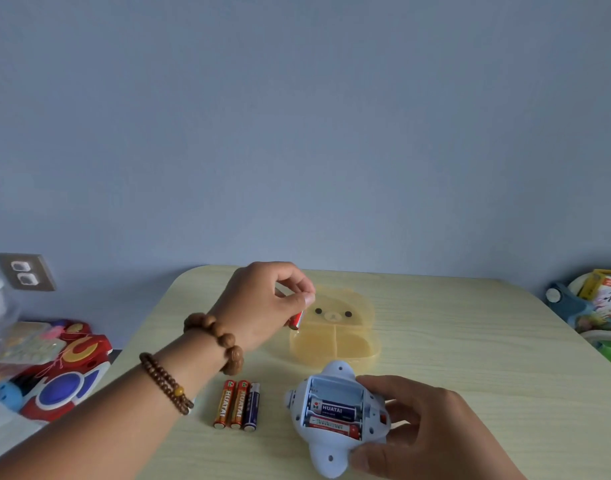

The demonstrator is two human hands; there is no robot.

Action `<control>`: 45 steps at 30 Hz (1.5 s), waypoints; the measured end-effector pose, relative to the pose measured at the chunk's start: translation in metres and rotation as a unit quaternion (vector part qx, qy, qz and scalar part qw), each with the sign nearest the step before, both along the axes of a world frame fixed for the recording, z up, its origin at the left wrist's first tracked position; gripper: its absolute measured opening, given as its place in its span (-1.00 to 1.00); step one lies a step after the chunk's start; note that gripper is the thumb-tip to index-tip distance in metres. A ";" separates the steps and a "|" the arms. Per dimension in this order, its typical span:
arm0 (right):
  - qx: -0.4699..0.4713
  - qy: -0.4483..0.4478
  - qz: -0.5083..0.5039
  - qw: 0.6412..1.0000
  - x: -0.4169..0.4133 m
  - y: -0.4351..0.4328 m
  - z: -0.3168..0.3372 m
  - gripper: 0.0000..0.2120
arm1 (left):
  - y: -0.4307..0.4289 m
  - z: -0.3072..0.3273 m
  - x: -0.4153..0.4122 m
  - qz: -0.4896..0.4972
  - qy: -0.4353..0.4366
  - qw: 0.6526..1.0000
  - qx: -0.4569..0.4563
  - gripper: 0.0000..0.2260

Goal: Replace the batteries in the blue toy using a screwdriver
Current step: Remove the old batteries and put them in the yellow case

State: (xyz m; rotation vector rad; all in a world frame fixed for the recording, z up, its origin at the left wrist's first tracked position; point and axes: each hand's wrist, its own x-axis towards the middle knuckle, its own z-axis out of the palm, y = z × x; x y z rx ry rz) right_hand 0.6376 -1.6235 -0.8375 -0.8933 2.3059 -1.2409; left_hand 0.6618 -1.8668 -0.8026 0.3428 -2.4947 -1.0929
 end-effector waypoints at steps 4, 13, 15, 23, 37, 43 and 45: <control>0.000 0.000 -0.001 1.000 0.001 -0.001 0.002 -0.52 | -0.010 -0.005 -0.009 -0.023 -0.048 0.999 0.008 -0.97; -0.011 0.019 -0.001 1.000 0.000 -0.002 0.003 -0.39 | -0.018 -0.021 -0.008 -0.114 -0.104 0.984 -0.087 -0.65; -0.010 0.012 -0.003 1.000 -0.001 -0.002 0.002 -0.44 | -0.016 -0.021 -0.008 -0.125 -0.121 0.973 -0.151 -0.67; 0.015 -0.017 -0.010 1.000 -0.006 0.001 -0.008 -0.35 | -0.020 -0.023 -0.009 -0.156 -0.153 0.963 -0.159 -0.78; -0.023 0.016 -0.006 1.000 0.003 0.002 -0.001 -0.43 | 0.061 0.000 0.051 -0.209 -0.118 0.953 -0.187 -0.55; -0.023 0.017 0.014 0.999 0.003 0.005 0.004 -0.41 | 0.047 -0.009 0.069 -0.217 -0.124 0.951 -0.185 -0.23; -0.006 0.006 0.020 1.000 0.003 0.004 0.007 -0.42 | 0.046 -0.015 0.071 -0.204 -0.104 0.960 -0.160 -0.27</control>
